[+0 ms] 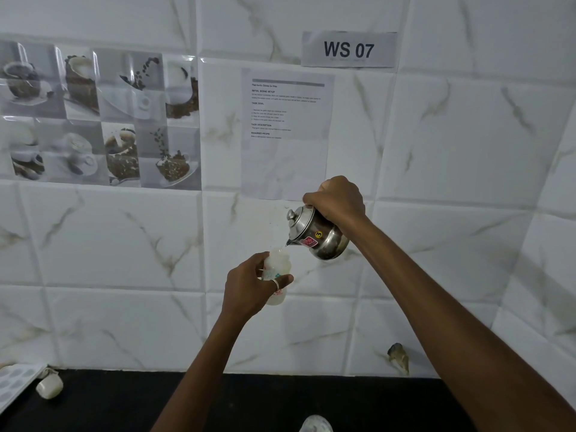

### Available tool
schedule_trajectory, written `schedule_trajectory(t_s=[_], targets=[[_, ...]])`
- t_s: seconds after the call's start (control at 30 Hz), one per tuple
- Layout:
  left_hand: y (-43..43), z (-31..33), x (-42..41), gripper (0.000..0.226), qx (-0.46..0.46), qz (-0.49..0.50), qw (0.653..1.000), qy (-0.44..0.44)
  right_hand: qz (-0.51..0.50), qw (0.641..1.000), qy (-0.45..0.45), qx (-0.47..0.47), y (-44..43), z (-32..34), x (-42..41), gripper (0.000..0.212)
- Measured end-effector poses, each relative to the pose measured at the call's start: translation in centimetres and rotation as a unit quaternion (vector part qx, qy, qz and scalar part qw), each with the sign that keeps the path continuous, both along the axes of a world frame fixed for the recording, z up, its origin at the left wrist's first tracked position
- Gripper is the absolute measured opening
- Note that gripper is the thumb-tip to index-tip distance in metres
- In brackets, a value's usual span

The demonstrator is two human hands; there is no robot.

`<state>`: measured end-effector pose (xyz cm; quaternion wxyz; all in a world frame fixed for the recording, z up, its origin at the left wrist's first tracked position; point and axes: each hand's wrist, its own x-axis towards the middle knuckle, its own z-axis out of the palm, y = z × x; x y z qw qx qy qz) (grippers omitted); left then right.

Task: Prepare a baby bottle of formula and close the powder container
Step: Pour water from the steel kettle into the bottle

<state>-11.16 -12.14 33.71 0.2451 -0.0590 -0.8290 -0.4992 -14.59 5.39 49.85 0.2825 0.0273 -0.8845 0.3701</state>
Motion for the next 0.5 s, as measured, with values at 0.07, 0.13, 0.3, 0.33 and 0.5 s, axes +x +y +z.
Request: schedule_trajectory(t_s=[0.07, 0.13, 0.3, 0.33, 0.5], targets=[[-0.01, -0.04, 0.02, 0.074, -0.001, 0.001, 1.000, 0.000, -0.001, 1.000, -0.002, -0.001, 0.03, 0.02, 0.01, 0.036], [0.01, -0.03, 0.01, 0.075, -0.002, 0.001, 1.000, 0.000, -0.001, 1.000, -0.002, -0.001, 0.06, 0.06, 0.00, 0.036], [0.03, 0.15, 0.04, 0.077, -0.004, 0.002, 1.000, 0.004, -0.002, 1.000, 0.000, -0.001, 0.08, 0.18, -0.01, 0.036], [0.01, 0.16, 0.05, 0.077, -0.003, 0.003, 1.000, 0.003, -0.002, 1.000, 0.001, -0.001, 0.07, 0.19, -0.03, 0.037], [-0.05, 0.15, 0.19, 0.074, 0.005, 0.002, 1.000, 0.004, -0.005, 1.000, 0.005, 0.001, 0.07, 0.32, -0.07, 0.037]])
